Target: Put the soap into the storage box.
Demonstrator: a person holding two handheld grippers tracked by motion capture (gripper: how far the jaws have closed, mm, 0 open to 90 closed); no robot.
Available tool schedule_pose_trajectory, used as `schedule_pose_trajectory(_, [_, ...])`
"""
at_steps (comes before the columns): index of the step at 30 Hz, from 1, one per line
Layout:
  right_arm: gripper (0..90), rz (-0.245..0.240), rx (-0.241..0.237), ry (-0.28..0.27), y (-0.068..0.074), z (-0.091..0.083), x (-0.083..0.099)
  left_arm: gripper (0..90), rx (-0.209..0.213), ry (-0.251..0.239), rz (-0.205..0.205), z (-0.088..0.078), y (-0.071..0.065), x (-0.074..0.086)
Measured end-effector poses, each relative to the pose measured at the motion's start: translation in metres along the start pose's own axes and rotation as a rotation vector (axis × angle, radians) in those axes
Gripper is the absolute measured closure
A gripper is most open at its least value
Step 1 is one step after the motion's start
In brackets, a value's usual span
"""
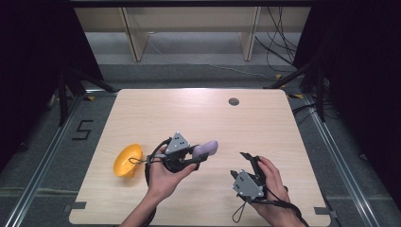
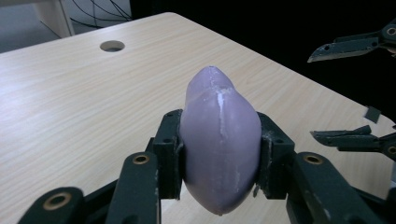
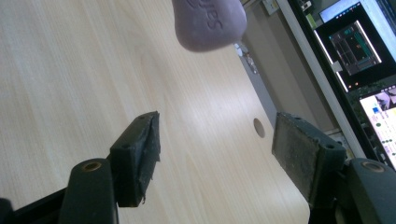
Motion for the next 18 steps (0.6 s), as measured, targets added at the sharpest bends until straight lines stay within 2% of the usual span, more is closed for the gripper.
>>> schedule_pose_trajectory(1, [33.3, 0.0, 0.0, 0.0, 0.0, 0.0, 0.0, 58.7, 0.003, -0.014, -0.002, 0.0, 0.0, 0.001])
schedule_pose_trajectory(2, [33.6, 0.029, -0.012, 0.008, 0.0, 0.001, 0.002, 58.7, -0.01, -0.019, -0.007, -0.003, 0.001, 0.003])
schedule_pose_trajectory(3, [33.5, 0.019, -0.011, 0.009, -0.001, 0.001, 0.003, 58.7, -0.021, -0.025, -0.019, -0.004, 0.001, 0.005])
schedule_pose_trajectory(4, [33.6, 0.041, -0.023, 0.015, 0.001, 0.002, 0.004, 58.7, -0.026, -0.031, -0.024, -0.006, 0.002, 0.006])
schedule_pose_trajectory(8, [33.9, 0.037, -0.022, 0.02, 0.0, 0.002, 0.006, 58.7, -0.037, -0.051, -0.023, -0.012, 0.004, 0.009])
schedule_pose_trajectory(9, [34.3, 0.055, -0.021, 0.033, 0.0, 0.003, 0.007, 58.7, -0.054, -0.07, -0.024, -0.017, 0.004, 0.01])
schedule_pose_trajectory(12, [34.4, 0.051, -0.017, 0.039, 0.0, 0.004, 0.009, 58.7, -0.075, -0.078, -0.02, -0.021, 0.003, 0.011])
schedule_pose_trajectory(13, [34.4, 0.071, -0.02, 0.046, 0.001, 0.004, 0.009, 58.7, -0.081, -0.083, -0.013, -0.022, 0.004, 0.012])
schedule_pose_trajectory(15, [34.4, 0.063, -0.023, 0.05, 0.0, 0.006, 0.011, 58.7, -0.095, -0.089, -0.008, -0.025, 0.003, 0.013])
schedule_pose_trajectory(16, [34.4, 0.079, -0.02, 0.056, 0.001, 0.006, 0.011, 58.7, -0.11, -0.099, -0.011, -0.028, 0.002, 0.015])
schedule_pose_trajectory(18, [34.4, 0.083, -0.022, 0.058, 0.0, 0.006, 0.012, 58.7, -0.113, -0.104, -0.015, -0.029, 0.003, 0.016])
Point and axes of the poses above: each handheld gripper's, and its own axes: z roughly forward along the jaws, x roughly out of its underside, y roughly to its left, the point moved 1 cm from there along z, roughly forward along the jaws, and after that the axes turned 10 degrees about y, right-handed, at the moved point
